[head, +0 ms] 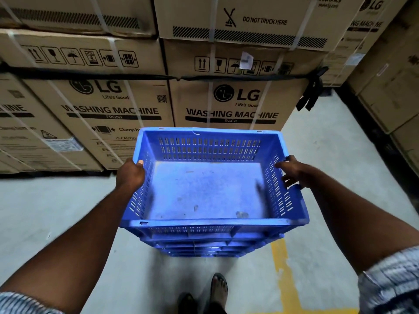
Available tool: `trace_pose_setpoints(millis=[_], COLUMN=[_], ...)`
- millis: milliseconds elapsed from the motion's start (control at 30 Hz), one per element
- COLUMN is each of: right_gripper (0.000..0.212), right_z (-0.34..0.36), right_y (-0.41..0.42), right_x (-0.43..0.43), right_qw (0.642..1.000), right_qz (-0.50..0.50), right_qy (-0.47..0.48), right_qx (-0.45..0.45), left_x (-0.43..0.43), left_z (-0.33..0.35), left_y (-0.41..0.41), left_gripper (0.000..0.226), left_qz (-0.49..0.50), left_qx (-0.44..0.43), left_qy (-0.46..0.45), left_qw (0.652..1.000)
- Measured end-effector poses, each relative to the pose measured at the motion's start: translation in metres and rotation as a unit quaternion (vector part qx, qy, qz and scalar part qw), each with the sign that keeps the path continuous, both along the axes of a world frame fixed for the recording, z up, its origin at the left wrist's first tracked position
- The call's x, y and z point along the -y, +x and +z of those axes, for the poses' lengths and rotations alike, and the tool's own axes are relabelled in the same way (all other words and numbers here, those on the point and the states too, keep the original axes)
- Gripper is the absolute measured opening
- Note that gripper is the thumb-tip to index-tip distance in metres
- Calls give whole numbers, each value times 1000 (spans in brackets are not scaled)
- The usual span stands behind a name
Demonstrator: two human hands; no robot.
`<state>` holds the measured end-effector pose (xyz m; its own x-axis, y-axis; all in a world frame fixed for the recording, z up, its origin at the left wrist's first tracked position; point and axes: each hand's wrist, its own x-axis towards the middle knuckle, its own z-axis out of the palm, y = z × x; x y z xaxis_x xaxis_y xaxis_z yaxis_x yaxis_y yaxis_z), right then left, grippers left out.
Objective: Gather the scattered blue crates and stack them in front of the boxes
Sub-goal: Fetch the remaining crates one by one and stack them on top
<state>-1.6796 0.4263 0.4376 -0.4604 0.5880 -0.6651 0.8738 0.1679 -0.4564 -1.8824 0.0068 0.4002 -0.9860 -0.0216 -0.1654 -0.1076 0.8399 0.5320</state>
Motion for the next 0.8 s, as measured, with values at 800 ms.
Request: trace_pose_setpoints(millis=[800], right_gripper=[30], right_z=[-32], right_y=[67], right_x=[44], right_qw=[954], right_qz=[97], right_qy=[282], right_qx=[-25], left_x=[36], left_z=[-6], left_y=[45], left_gripper=[25], left_qz=[-60], left_qx=[54], left_qy=[161], left_qw=[984])
